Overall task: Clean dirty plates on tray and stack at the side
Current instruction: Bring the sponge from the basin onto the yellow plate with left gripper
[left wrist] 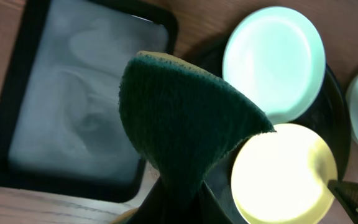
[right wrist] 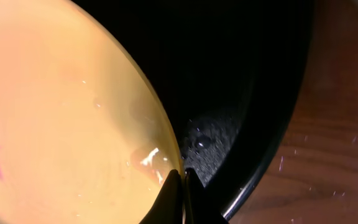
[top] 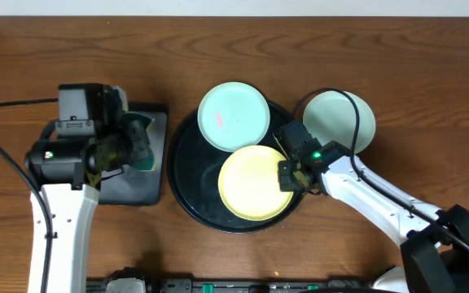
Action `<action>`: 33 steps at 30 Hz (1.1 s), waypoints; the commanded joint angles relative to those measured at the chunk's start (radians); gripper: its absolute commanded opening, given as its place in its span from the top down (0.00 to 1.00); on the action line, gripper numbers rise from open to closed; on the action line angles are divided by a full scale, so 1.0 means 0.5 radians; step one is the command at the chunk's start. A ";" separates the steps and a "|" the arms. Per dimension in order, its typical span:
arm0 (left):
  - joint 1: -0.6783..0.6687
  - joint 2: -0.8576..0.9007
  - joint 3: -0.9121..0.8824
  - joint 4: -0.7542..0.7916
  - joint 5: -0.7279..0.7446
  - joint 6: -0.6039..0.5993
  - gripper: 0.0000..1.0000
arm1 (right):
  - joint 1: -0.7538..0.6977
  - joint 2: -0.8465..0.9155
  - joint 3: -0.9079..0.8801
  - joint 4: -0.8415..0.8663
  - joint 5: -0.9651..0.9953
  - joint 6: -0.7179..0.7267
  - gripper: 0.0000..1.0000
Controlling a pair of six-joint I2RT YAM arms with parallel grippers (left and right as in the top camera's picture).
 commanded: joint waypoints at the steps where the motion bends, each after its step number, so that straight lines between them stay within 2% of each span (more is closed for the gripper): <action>1: -0.079 -0.004 -0.005 0.004 0.019 0.027 0.93 | -0.006 0.007 -0.072 0.027 0.012 0.162 0.99; 10: -0.286 -0.003 -0.006 -0.018 0.019 0.027 0.93 | -0.006 0.008 -0.312 0.492 0.011 0.214 0.99; 20: -0.557 0.054 -0.008 -0.053 0.019 -0.047 0.93 | -0.002 0.008 -0.315 0.512 -0.010 0.205 0.99; 33: -0.952 0.508 -0.008 0.030 0.018 -0.192 0.93 | -0.002 0.008 -0.315 0.513 -0.012 0.204 0.99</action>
